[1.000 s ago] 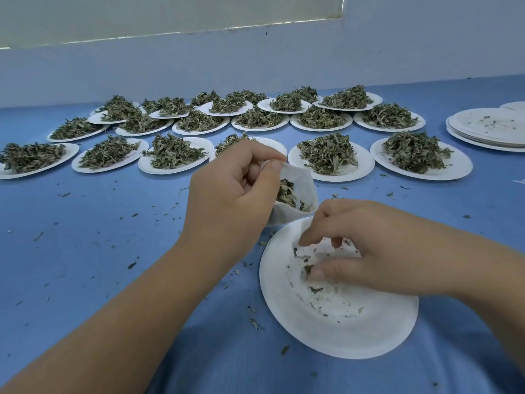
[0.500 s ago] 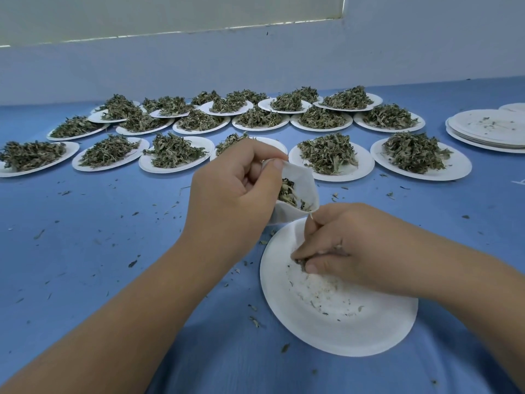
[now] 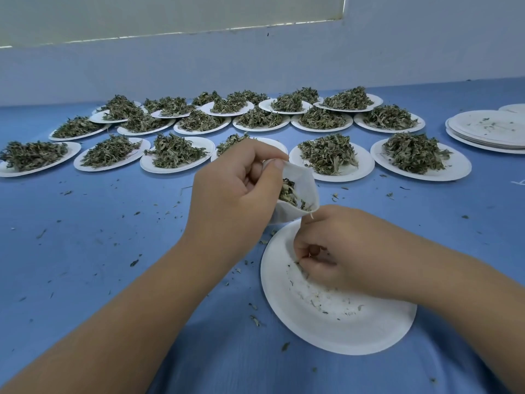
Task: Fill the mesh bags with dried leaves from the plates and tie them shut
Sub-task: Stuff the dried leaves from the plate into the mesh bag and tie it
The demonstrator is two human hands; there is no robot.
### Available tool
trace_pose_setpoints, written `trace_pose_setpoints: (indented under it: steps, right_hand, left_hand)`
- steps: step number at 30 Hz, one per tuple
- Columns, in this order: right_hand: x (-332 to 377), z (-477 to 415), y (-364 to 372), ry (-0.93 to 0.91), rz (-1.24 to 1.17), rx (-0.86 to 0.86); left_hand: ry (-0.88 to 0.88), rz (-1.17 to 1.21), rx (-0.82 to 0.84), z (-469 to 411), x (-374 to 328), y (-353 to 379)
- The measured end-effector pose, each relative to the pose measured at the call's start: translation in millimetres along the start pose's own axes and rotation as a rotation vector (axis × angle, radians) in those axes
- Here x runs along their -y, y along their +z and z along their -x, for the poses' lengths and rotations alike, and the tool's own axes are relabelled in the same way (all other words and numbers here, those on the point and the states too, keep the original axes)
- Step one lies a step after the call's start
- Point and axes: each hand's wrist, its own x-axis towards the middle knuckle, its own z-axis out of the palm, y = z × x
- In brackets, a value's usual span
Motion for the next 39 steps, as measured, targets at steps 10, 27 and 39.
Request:
trace_pose_setpoints:
  steps: [10,27,39]
  right_hand:
    - [-7.6,14.6,-23.1,0.027,-0.285,0.022]
    - [-3.7,-2.6,-8.7,-0.031,-0.058,-0.566]
    - [-7.0,-0.7,-16.1,0.338,-0.731,-0.415]
  left_hand:
    - [0.007,-0.009,-0.005,0.9,-1.5,0.3]
    - [0.022,-0.006,0.084,7.9,-2.6,11.8]
    - [-0.017,0.029,0.064,7.4,-3.7,11.5]
